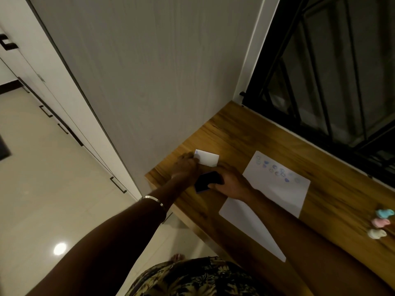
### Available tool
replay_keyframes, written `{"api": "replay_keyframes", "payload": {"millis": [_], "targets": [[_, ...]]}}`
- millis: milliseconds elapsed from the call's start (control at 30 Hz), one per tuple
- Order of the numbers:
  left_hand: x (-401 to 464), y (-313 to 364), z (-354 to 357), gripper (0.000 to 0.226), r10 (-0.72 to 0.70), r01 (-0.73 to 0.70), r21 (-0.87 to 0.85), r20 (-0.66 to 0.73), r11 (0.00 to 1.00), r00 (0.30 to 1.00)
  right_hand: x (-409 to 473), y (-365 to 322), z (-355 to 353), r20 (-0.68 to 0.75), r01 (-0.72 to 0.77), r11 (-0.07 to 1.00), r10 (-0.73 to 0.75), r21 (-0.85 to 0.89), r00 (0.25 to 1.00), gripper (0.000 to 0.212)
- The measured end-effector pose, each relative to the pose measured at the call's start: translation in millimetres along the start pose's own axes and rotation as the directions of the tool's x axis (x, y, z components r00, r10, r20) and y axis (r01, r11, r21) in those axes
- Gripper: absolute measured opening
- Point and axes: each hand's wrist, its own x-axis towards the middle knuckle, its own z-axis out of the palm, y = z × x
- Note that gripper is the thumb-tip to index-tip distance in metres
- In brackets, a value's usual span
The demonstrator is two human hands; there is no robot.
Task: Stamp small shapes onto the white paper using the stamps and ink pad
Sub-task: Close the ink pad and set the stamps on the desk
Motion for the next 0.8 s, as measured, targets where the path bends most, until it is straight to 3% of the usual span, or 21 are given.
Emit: {"api": "replay_keyframes", "payload": {"millis": [133, 367, 467, 567, 700, 767, 800], "targets": [[1.8, 4.9, -3.0, 0.043, -0.156, 0.115, -0.412, -0.069, 0.904, 0.985, 5.3, -1.4, 1.6, -0.033, -0.107, 0.981, 0.114, 0.162, 0.993, 0.055], [0.6, 9.0, -10.3, 0.038, -0.32, 0.29, -0.573, 0.051, 0.766, 0.946, 11.3, -0.9, 0.2, -0.019, -0.225, 0.892, 0.252, 0.391, 0.967, 0.053], [-7.7, 4.6, -6.0, 0.031, -0.303, 0.282, -0.764, 0.119, 0.58, 0.946, 11.5, 1.0, -1.1, 0.002, -0.245, 0.848, 0.276, 0.469, 0.961, 0.055], [-7.8, 5.7, -8.5, 0.037, -0.355, 0.322, -0.82, 0.157, 0.473, 0.922, 14.2, -1.5, -2.4, 0.008, -0.241, 0.774, 0.292, 0.585, 0.956, 0.052], [-10.1, -0.8, -7.9, 0.032, -0.312, 0.241, -0.802, 0.072, 0.547, 0.947, 17.2, -5.1, -6.9, -0.05, -0.236, 0.728, 0.348, 0.644, 0.936, 0.043], [-15.1, -4.6, -7.1, 0.02, -0.234, 0.129, -0.793, -0.017, 0.595, 0.972, 16.3, -4.0, -9.0, -0.071, -0.201, 0.712, 0.333, 0.672, 0.94, 0.033], [-18.9, -5.9, -7.6, 0.01, -0.218, 0.099, -0.816, -0.034, 0.569, 0.975, 15.9, -3.4, -9.1, -0.076, -0.184, 0.717, 0.314, 0.672, 0.946, 0.026]]}}
